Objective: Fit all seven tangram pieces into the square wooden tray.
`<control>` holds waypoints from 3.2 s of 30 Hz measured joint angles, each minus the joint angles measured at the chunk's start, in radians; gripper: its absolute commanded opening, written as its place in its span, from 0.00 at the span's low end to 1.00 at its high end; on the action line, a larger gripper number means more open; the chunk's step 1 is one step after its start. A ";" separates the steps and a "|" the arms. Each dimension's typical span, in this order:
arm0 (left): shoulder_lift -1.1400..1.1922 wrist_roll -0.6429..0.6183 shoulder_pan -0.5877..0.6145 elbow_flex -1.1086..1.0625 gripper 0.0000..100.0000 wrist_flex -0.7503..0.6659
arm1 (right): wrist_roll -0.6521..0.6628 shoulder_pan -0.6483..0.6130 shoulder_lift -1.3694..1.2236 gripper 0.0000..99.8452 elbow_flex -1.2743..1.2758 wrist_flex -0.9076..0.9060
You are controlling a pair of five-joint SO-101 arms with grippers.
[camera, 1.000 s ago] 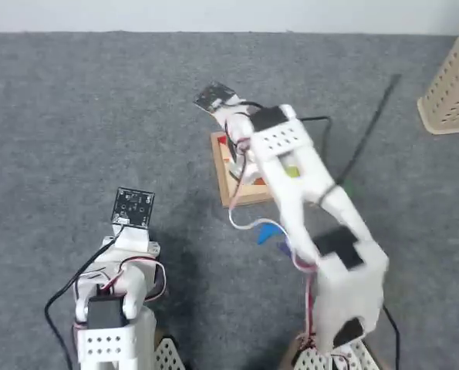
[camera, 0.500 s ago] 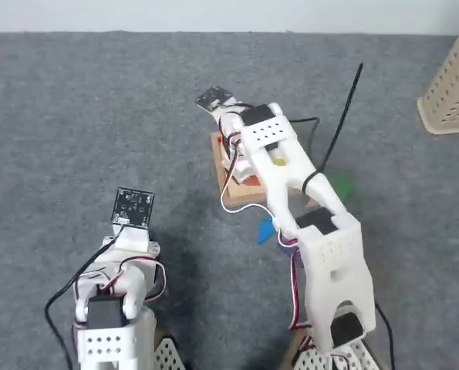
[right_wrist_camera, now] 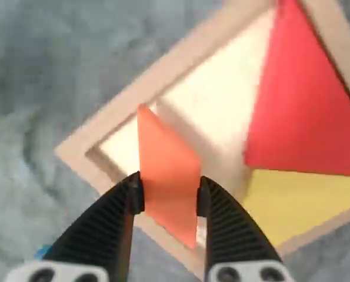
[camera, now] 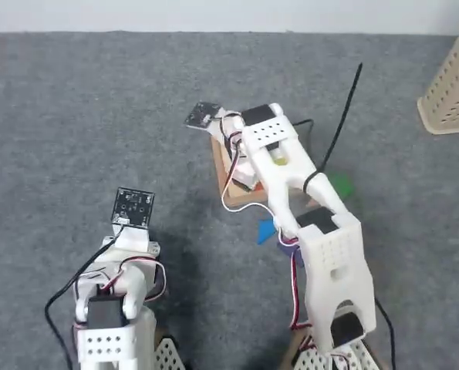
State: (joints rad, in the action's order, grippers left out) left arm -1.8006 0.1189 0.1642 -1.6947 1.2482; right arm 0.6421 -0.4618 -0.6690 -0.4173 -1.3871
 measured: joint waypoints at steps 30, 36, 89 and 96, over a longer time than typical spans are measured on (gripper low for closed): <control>0.000 0.000 0.000 0.000 0.01 0.000 | -0.755 -0.051 0.023 0.03 0.000 0.075; 0.000 0.000 0.000 0.000 0.01 0.000 | -0.615 0.008 0.152 0.01 0.041 0.064; 0.000 0.000 0.000 0.000 0.01 0.000 | -0.534 -0.037 0.414 0.01 0.261 0.150; 0.000 0.000 0.000 0.000 0.01 0.000 | -0.534 -0.041 0.562 0.01 0.603 0.373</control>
State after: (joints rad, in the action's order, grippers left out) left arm -1.8006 0.1189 0.1642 -1.6947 1.2482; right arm 0.1082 -0.5033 -0.1074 0.1857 -1.0142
